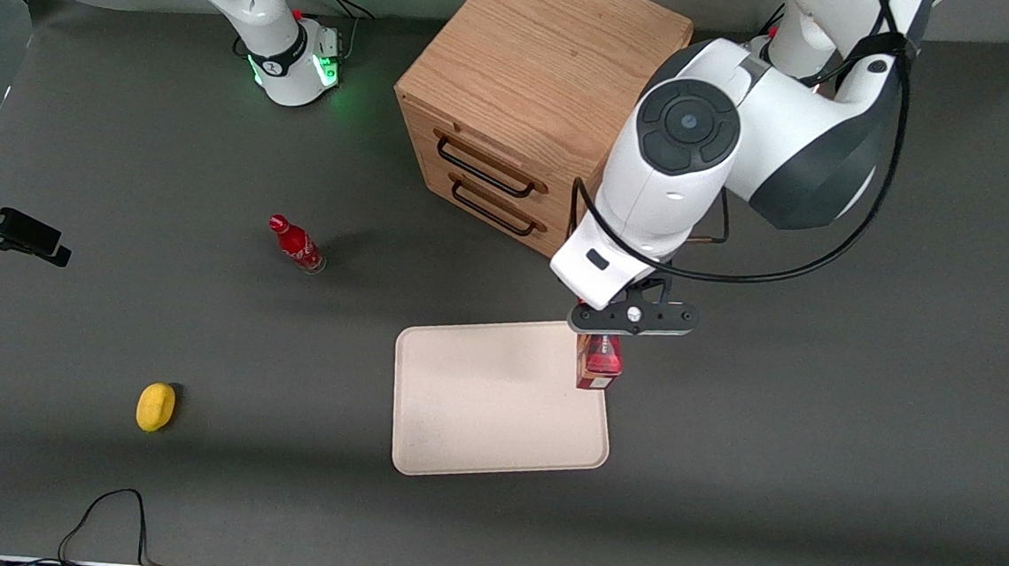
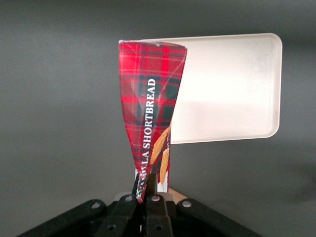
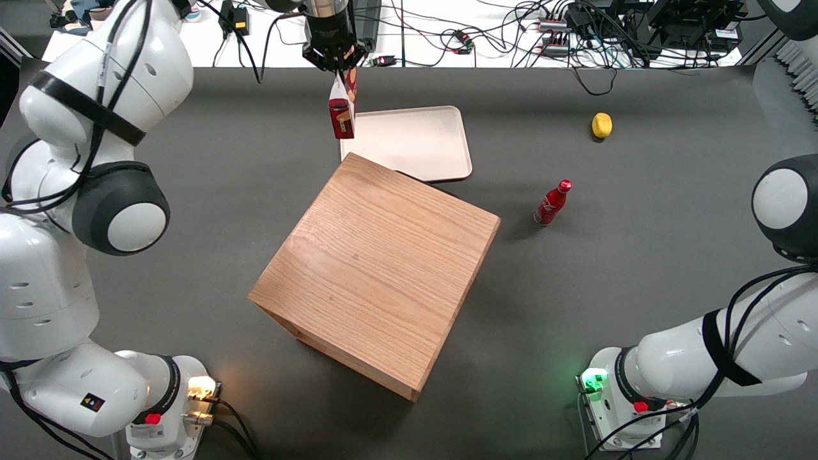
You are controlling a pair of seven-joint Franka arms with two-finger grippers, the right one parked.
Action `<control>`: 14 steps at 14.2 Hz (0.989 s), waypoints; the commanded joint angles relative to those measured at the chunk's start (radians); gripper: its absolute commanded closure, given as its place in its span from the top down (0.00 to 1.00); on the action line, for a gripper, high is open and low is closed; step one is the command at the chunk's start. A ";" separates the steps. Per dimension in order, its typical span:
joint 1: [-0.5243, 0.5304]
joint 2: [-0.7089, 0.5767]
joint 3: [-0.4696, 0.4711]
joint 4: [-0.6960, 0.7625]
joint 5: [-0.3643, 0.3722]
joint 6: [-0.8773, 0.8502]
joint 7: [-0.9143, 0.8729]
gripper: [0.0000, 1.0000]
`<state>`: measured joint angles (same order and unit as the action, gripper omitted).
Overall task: Place red cookie box on tray
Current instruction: 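Lower the cookie box onto the white tray with the left gripper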
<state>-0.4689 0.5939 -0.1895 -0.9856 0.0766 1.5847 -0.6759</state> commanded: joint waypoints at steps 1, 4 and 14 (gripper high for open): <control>-0.002 0.076 0.018 0.038 0.015 0.021 0.042 0.00; 0.022 0.130 0.021 -0.028 0.014 0.145 0.052 0.00; 0.033 0.317 0.022 -0.107 0.048 0.417 0.052 0.00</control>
<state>-0.4353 0.8981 -0.1675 -1.0959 0.1021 1.9732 -0.6304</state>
